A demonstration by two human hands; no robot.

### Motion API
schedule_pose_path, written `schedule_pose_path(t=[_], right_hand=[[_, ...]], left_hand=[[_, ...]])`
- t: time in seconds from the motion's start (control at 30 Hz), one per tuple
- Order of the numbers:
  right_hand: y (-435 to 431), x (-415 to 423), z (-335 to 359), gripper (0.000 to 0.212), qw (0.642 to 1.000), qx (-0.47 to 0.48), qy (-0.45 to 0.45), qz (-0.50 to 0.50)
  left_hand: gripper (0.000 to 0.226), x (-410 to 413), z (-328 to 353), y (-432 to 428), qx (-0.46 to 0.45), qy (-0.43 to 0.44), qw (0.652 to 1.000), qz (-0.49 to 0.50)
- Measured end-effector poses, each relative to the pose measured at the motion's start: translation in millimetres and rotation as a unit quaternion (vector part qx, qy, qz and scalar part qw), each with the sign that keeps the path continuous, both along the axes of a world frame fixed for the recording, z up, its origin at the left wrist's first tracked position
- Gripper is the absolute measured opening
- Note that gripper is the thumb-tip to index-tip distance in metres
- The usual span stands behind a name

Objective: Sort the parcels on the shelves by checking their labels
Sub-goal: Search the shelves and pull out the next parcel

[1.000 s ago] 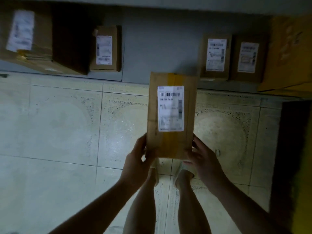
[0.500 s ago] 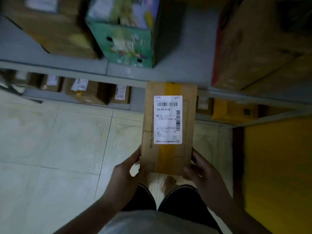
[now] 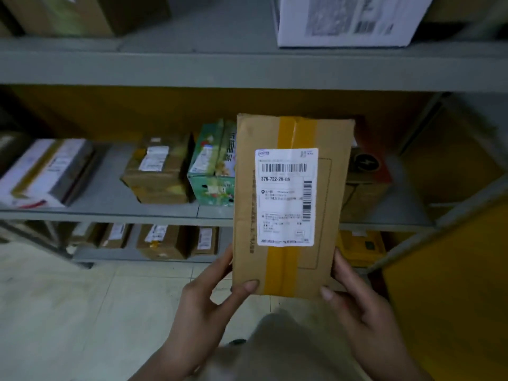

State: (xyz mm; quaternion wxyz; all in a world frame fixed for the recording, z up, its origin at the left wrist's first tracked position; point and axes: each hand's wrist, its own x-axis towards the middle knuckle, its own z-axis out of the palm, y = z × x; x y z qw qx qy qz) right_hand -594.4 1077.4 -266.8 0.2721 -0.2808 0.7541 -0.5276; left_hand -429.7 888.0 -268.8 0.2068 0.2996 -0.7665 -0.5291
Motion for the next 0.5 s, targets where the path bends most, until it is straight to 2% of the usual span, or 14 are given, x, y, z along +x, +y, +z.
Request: schedule_pose_path(t=[0.27, 0.5], right_hand=[[-9, 17, 6, 0.068, 1.0, 0.005, -0.006, 0.024], [-13, 21, -12, 0.071, 0.998, 0.042, -0.018, 0.051]], left_hand=[[0.063, 16, -2, -9, -0.008, 0.013, 1.0, 0.011], [0.064, 24, -26, -9, 0.044, -0.018, 0.998, 0.027]])
